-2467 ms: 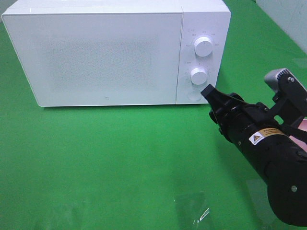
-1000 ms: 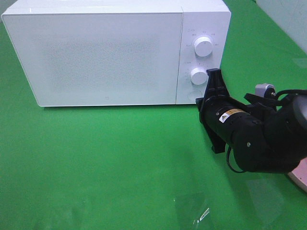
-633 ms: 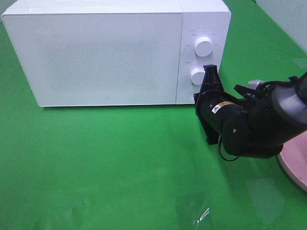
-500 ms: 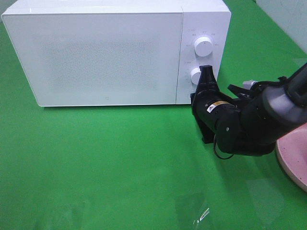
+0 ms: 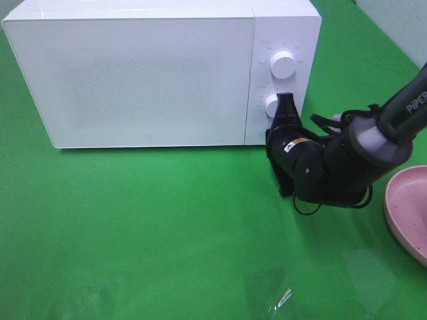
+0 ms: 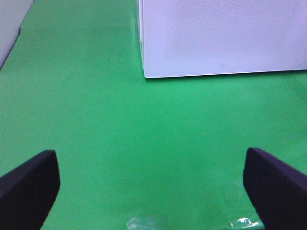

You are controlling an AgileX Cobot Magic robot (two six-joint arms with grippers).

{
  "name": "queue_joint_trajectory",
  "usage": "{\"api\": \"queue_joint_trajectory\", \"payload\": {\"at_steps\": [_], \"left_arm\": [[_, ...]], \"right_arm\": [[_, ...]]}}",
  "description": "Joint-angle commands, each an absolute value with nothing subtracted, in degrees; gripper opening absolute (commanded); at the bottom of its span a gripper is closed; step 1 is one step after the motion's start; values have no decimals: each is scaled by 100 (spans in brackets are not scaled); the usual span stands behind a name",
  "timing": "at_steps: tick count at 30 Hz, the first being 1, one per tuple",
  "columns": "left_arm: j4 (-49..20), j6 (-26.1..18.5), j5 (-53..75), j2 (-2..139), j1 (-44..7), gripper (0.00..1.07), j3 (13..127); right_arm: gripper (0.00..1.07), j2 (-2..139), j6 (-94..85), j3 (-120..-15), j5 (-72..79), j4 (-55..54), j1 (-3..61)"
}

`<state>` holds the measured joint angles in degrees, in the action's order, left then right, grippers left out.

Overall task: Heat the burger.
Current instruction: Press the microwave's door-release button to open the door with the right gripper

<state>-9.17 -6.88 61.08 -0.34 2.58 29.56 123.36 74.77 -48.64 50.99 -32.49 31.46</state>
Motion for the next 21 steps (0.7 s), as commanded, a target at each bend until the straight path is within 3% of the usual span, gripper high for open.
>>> {"api": "queue_joint_trajectory", "payload": {"at_steps": [1,21], "left_arm": [[-922,-688,6108,-126,223,96,2962],[-922,-688,6108,-126,223,96,2962]], "right_arm": [[0,12416,7397,-4990,5082,-3272,3094],[0,12685,7151,-5552,5323,-3512,3060]]}}
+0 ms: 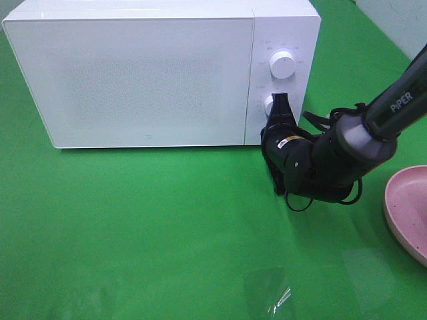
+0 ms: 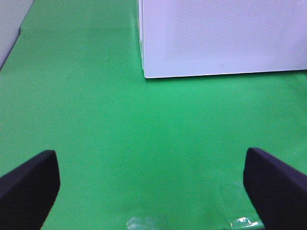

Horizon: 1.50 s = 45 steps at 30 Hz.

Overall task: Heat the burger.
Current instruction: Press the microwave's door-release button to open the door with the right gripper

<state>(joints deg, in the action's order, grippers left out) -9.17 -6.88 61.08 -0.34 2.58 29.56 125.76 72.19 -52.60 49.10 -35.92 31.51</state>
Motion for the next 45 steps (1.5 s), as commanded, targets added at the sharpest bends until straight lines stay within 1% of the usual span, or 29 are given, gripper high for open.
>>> {"api": "queue_joint_trajectory", "payload": {"at_steps": [1,11,28,36,45], "left_arm": [[-922,-688,6108,-126,223,96,2962],[-922,-688,6108,-126,223,96,2962],[-922,-688,6108,-126,223,96,2962],[-922,-688,6108,-126,223,96,2962],[-922,-688,6108,-126,223,96,2962]], "right_arm": [[0,12714,7151,-5569,5351,-3547,3060],[0,12731,7145,-5730,5947,-3570,3060],[1,12662,7116,-5827,5787,-3501,2997],[2,12370,7122,-5483,5340,-3317,3014],[3,12009,7231,-4819,5111,-2899,3014]]}}
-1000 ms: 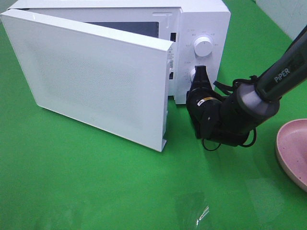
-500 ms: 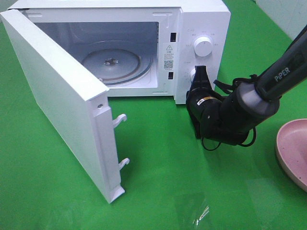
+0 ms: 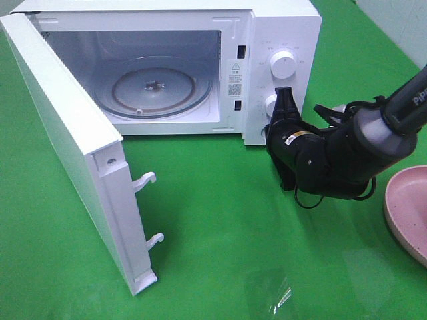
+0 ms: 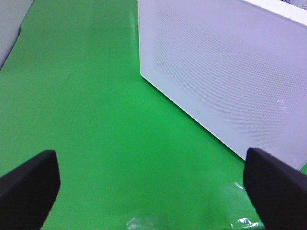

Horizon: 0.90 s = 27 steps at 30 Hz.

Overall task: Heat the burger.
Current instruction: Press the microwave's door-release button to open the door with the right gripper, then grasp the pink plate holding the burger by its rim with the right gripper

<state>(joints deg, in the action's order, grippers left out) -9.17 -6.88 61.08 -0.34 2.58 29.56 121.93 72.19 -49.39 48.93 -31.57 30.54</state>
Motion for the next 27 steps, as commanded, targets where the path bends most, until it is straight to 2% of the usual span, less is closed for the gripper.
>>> {"api": "queue_joint_trajectory", "payload": {"at_steps": [1,18,22,24,27], "left_arm": [[-922,-688,6108,-126,223,96,2962],[-922,-688,6108,-126,223,96,2962],[-922,-688,6108,-126,223,96,2962],[-922,-688,6108,-126,223,96,2962],[-922,-688,6108,-126,223,96,2962]], "right_arm": [[3,11946,7277,-4693,4968,-2687,3014],[5,10961,7391,-3449,4389,-1186,3014],[5,10646,6893,-3295,4171,-756,3008],[5,10267,6217,-3306,3352,-464,2997],[5,10193,6033,-3312,3157,-464,2997]]}}
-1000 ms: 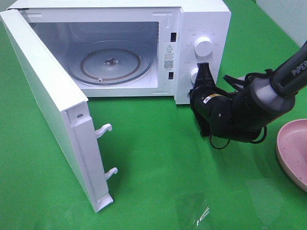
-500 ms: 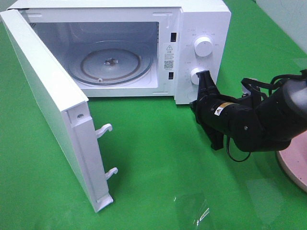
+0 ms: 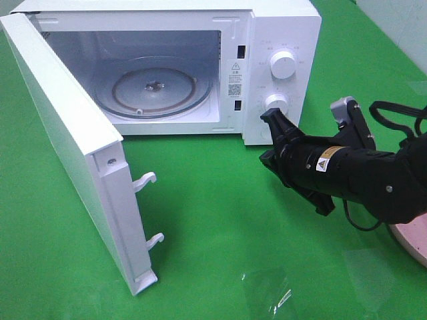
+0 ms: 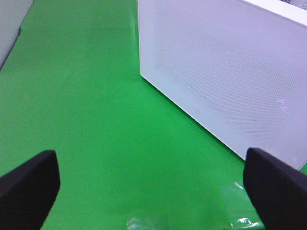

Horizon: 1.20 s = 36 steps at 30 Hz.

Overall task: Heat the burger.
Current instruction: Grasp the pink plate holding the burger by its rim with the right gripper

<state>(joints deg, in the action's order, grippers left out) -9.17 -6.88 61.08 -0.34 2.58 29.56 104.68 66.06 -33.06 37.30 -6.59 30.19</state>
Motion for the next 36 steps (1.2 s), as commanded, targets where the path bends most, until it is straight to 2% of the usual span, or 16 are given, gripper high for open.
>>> {"api": "queue_joint_trajectory", "payload": {"at_steps": [1,2,4,9,13,16,18,21,23,28,30,36], "left_arm": [[-922,-688,6108,-126,223,96,2962],[-922,-688,6108,-126,223,96,2962],[-922,-688,6108,-126,223,96,2962],[-922,-688,6108,-126,223,96,2962],[-922,-688,6108,-126,223,96,2962],[-922,-688,6108,-126,223,96,2962],[-922,-688,6108,-126,223,96,2962],[-922,-688,6108,-126,223,96,2962],[-922,-688,6108,-126,223,96,2962],[-922,-688,6108,-126,223,96,2962],[-922,-688,6108,-126,223,96,2962],[-922,-688,6108,-126,223,96,2962]], "right_arm": [[5,10004,5558,-3323,2813,-481,2997],[5,10004,5558,-3323,2813,-481,2997],[5,9672,4400,-3323,2240,-504,2997],[5,9471,3449,-3323,1782,-550,2997],[7,9144,1885,-3335,859,-1020,2997],[8,9104,1650,-3369,642,-1106,2997],[9,9036,980,-3667,-292,-1100,2997],[9,9036,825,-3776,-579,-1071,2997],[10,9036,504,-4148,-1604,-619,2997],[12,9036,504,-4395,-2303,-120,2997],[13,9030,504,-4641,-3117,281,2997],[16,8995,372,-4830,-3839,321,2997]]}}
